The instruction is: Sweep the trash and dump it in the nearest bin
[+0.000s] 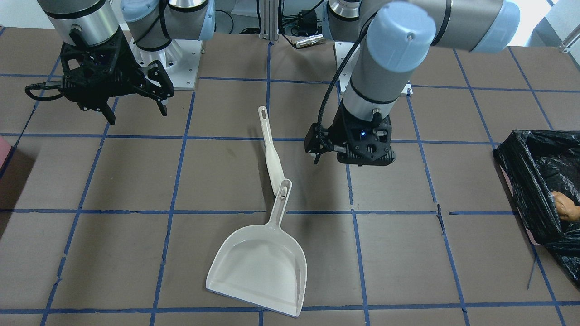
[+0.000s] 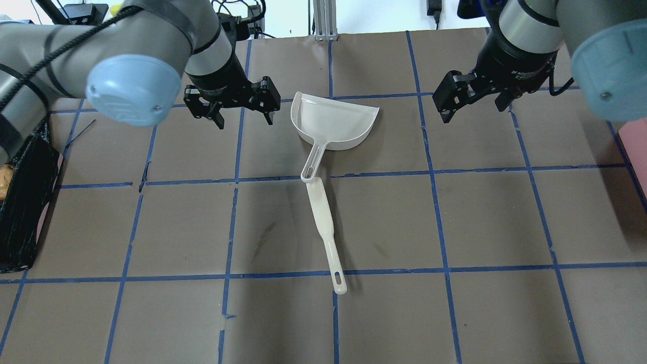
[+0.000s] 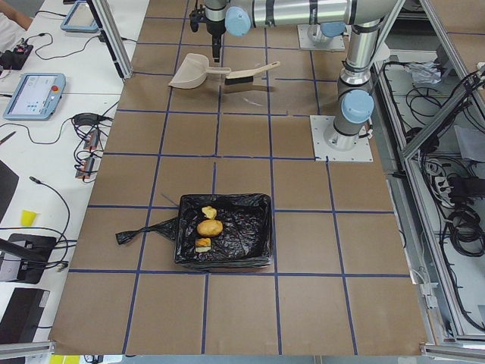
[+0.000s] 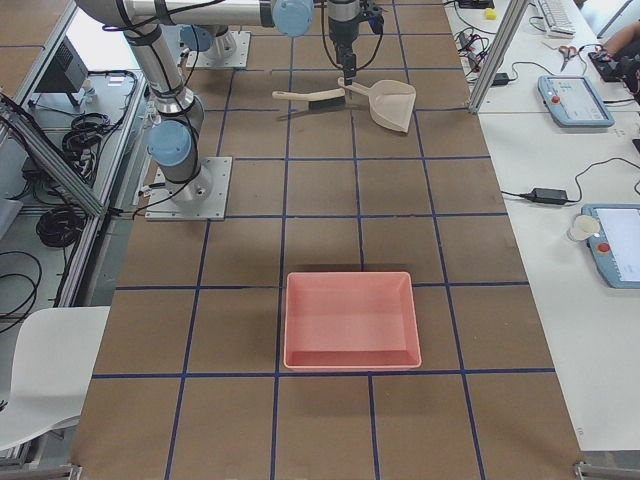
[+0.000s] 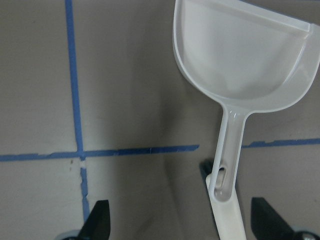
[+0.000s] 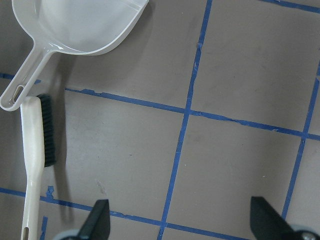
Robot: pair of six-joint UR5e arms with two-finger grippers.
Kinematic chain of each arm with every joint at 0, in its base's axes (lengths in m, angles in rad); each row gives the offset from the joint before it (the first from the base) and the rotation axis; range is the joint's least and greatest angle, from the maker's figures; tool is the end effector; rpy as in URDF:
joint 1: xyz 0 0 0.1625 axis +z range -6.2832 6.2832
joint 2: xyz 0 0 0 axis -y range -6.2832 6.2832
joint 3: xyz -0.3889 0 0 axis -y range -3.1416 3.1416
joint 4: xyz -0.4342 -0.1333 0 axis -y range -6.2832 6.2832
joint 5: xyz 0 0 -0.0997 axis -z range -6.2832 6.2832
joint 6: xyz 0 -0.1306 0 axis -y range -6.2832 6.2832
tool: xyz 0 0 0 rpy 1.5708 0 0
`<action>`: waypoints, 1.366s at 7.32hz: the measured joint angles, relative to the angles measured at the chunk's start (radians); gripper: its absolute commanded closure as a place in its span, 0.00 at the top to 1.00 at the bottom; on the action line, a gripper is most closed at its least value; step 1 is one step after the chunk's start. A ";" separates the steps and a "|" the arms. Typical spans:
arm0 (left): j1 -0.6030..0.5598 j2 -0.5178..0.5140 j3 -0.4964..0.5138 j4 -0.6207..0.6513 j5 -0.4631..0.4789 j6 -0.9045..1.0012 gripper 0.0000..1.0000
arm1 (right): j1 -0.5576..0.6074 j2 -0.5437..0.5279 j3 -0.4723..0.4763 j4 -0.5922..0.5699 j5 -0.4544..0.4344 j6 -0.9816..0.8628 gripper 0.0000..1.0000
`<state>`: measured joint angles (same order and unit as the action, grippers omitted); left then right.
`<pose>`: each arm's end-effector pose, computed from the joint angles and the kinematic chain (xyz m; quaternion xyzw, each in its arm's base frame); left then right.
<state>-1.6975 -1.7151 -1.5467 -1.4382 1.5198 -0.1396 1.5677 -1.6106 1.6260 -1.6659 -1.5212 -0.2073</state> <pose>-0.2132 -0.5659 0.3661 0.0063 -0.9996 0.0028 0.0261 0.1381 -0.5289 0.4223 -0.1028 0.9936 -0.0422 0.0205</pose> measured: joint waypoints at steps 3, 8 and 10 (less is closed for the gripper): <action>0.066 0.071 0.145 -0.296 0.053 0.005 1.00 | 0.000 0.000 0.000 0.000 0.000 -0.001 1.00; 0.158 0.076 0.188 -0.358 0.069 0.100 1.00 | 0.000 0.000 -0.004 0.000 -0.005 -0.008 1.00; 0.156 0.099 0.163 -0.329 0.070 0.110 1.00 | 0.000 0.001 -0.021 0.013 -0.035 -0.007 1.00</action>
<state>-1.5417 -1.6165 -1.3840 -1.7669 1.5896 -0.0295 1.5677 -1.6095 1.6052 -1.6529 -1.5564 -0.2146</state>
